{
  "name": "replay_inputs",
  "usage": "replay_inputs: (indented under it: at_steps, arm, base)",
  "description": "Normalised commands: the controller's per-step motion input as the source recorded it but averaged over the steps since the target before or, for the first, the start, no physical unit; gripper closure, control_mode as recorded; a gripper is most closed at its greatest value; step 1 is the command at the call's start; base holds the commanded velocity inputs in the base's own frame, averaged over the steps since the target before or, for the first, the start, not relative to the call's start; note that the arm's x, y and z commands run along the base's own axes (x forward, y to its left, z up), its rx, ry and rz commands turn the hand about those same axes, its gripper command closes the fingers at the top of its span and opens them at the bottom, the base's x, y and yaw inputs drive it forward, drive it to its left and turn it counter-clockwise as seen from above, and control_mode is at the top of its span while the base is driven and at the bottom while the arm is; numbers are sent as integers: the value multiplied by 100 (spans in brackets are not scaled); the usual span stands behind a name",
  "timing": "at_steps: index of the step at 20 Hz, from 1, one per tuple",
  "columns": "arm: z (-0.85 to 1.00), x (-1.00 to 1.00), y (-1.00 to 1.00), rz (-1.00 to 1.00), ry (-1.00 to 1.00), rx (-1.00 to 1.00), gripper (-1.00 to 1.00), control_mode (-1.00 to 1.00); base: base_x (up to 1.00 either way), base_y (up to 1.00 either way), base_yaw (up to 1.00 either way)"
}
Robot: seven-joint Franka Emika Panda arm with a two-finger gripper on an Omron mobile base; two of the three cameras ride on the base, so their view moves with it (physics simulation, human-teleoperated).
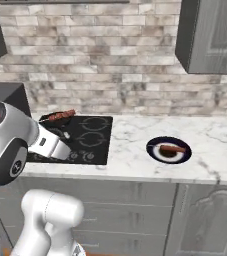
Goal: Place the cold items (mushroom and squash) from the fridge in one tupperware on the dining counter. Place the warm items (kebab skewer and hot dog) in the stove area in another tupperware.
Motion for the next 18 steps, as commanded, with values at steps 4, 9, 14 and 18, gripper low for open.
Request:
replay_inputs:
  at_steps: [4,9,14,18]
  arm:
    - [0,0,0,0,0,0,-100,100]
    - [0,0,0,0,0,0,-100,100]
    - [0,0,0,0,0,0,-100,100]
    - [0,0,0,0,0,0,-100,100]
  base:
    - [34,31,41]
    - [45,17,24]
    - [59,23,0]
    - [78,38,0]
